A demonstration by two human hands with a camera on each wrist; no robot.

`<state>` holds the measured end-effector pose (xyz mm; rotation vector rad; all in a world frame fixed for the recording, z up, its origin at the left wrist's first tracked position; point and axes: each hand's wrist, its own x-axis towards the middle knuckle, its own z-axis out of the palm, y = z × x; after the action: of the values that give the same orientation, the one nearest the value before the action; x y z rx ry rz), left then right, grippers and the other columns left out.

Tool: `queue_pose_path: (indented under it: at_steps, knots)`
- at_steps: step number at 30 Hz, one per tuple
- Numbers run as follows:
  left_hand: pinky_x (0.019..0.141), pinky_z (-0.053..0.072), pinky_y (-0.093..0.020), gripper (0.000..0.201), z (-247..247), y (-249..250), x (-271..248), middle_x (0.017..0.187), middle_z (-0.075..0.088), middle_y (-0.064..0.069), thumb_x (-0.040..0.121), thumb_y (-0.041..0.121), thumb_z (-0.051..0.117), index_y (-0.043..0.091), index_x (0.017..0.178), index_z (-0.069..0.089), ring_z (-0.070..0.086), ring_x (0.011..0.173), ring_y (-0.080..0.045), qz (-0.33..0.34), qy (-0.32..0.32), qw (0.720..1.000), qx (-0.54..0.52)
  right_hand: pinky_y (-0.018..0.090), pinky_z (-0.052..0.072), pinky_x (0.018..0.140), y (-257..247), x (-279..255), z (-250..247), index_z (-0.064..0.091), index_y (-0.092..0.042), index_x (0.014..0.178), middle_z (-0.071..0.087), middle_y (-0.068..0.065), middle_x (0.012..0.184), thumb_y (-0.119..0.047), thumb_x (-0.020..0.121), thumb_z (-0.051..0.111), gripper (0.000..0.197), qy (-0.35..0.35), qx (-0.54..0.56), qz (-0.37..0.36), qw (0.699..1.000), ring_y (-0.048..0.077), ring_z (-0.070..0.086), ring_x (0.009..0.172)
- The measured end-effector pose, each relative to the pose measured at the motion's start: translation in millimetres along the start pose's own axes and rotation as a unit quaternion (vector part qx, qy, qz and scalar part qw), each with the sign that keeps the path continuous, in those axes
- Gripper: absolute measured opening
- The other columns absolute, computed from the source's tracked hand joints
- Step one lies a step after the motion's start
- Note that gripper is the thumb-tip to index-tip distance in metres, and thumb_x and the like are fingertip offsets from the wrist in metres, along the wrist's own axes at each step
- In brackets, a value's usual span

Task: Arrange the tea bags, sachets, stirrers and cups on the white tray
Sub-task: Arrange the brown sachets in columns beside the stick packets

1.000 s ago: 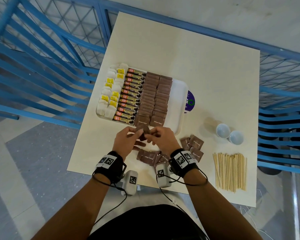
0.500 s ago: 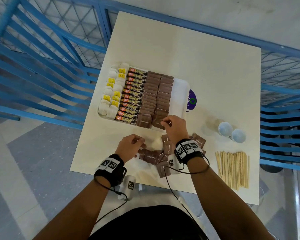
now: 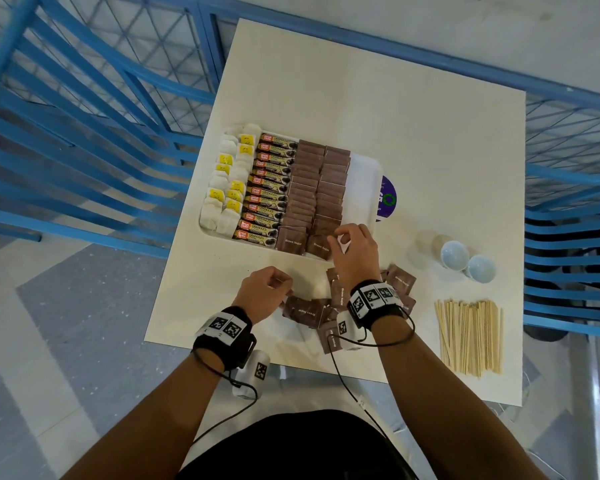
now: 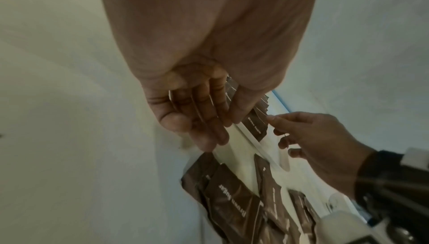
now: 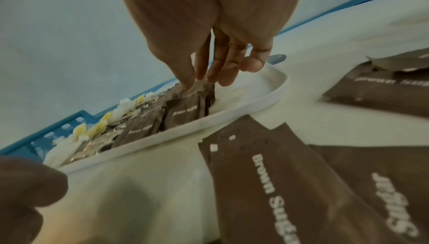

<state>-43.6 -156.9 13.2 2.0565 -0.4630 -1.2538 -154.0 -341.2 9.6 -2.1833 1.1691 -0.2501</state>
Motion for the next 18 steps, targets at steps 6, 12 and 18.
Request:
queue_pose_path:
  at_steps: [6,12,18]
  knots:
    - [0.086,0.048,-0.03,0.032,10,-5,1,0.107,0.065,0.01,0.081,0.033,0.083,0.028,0.107,0.066,0.055,0.1,-0.015,0.096,-0.052,0.98,0.168,0.006,0.044,0.068,13,-22,-26,0.065,-0.025,0.093,0.066,-0.013,0.089,-0.021,0.096,0.064,0.005,-0.029,0.043,0.046,0.998,0.0,0.059,0.077]
    - [0.101,0.041,-0.039,0.044,27,-6,-3,0.121,0.053,0.001,0.079,0.044,0.079,0.029,0.118,0.063,0.043,0.115,-0.023,0.194,-0.051,0.907,0.371,0.034,0.051,0.097,42,-64,-26,0.063,-0.026,0.114,0.058,-0.007,0.11,-0.02,0.088,0.073,0.028,-0.095,-0.021,0.074,0.993,0.012,0.056,0.102]
    - [0.099,0.04,-0.037,0.046,36,-6,-5,0.119,0.051,0.001,0.079,0.04,0.08,0.027,0.12,0.064,0.042,0.114,-0.022,0.199,-0.026,0.901,0.385,0.045,0.04,0.114,37,-86,-5,0.049,-0.019,0.134,0.042,0.008,0.141,-0.034,0.084,0.077,0.059,-0.084,-0.007,0.156,0.984,0.026,0.045,0.13]
